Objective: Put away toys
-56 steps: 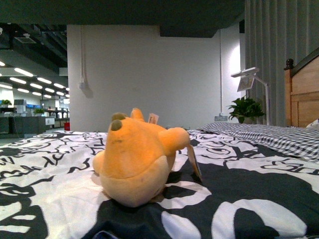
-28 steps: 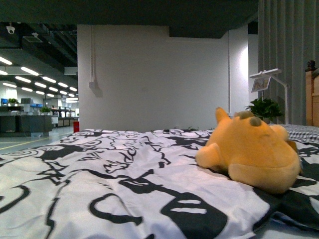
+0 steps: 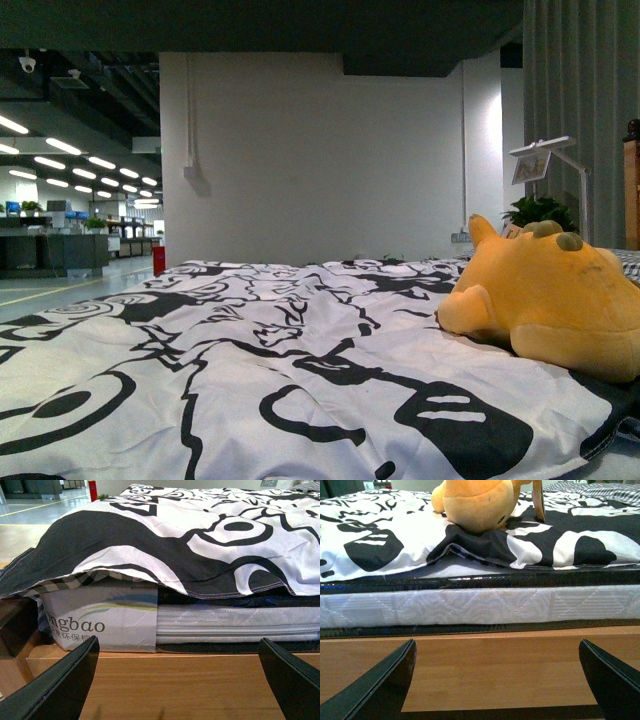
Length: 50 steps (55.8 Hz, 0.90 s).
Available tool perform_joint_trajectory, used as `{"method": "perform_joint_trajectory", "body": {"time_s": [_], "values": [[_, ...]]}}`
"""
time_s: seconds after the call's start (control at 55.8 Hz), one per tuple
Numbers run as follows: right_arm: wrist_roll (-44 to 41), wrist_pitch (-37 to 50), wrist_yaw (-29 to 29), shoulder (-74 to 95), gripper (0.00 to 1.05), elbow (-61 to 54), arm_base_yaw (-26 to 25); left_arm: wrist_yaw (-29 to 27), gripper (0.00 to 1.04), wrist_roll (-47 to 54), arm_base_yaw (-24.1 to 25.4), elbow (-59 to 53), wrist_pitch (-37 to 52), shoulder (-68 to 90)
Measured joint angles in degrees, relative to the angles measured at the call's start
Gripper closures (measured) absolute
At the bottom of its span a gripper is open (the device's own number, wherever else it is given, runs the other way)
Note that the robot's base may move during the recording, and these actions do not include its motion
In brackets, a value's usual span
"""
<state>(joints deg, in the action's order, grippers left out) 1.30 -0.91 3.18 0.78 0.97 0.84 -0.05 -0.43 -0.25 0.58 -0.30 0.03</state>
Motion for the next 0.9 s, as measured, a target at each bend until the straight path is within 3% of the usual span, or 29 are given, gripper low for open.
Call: {"method": "perform_joint_trajectory", "body": {"time_s": [0.036,0.126,0.43,0.663,0.896], "values": [[2.23,0.17,4.68,1.73,0.07,0.15,1.05,-0.02,0.06,-0.02,0.0,0.0,0.0,0.0],[5.42,3.8,7.58,6.8,0.07,0.33,0.9,0.04,0.06,-0.02,0.0,0.0,0.0,0.0],[7.15,25.31,6.23,27.76,0.07,6.47,0.81,0.02,0.06,-0.02,0.0,0.0,0.0,0.0],[5.29,45.42,7.61,49.86,0.07,14.23,3.56,0.02,0.06,-0.02,0.0,0.0,0.0,0.0],[1.75,56.74,8.7,64.35,0.07,20.59,4.42,0.02,0.06,-0.02,0.0,0.0,0.0,0.0]]}}
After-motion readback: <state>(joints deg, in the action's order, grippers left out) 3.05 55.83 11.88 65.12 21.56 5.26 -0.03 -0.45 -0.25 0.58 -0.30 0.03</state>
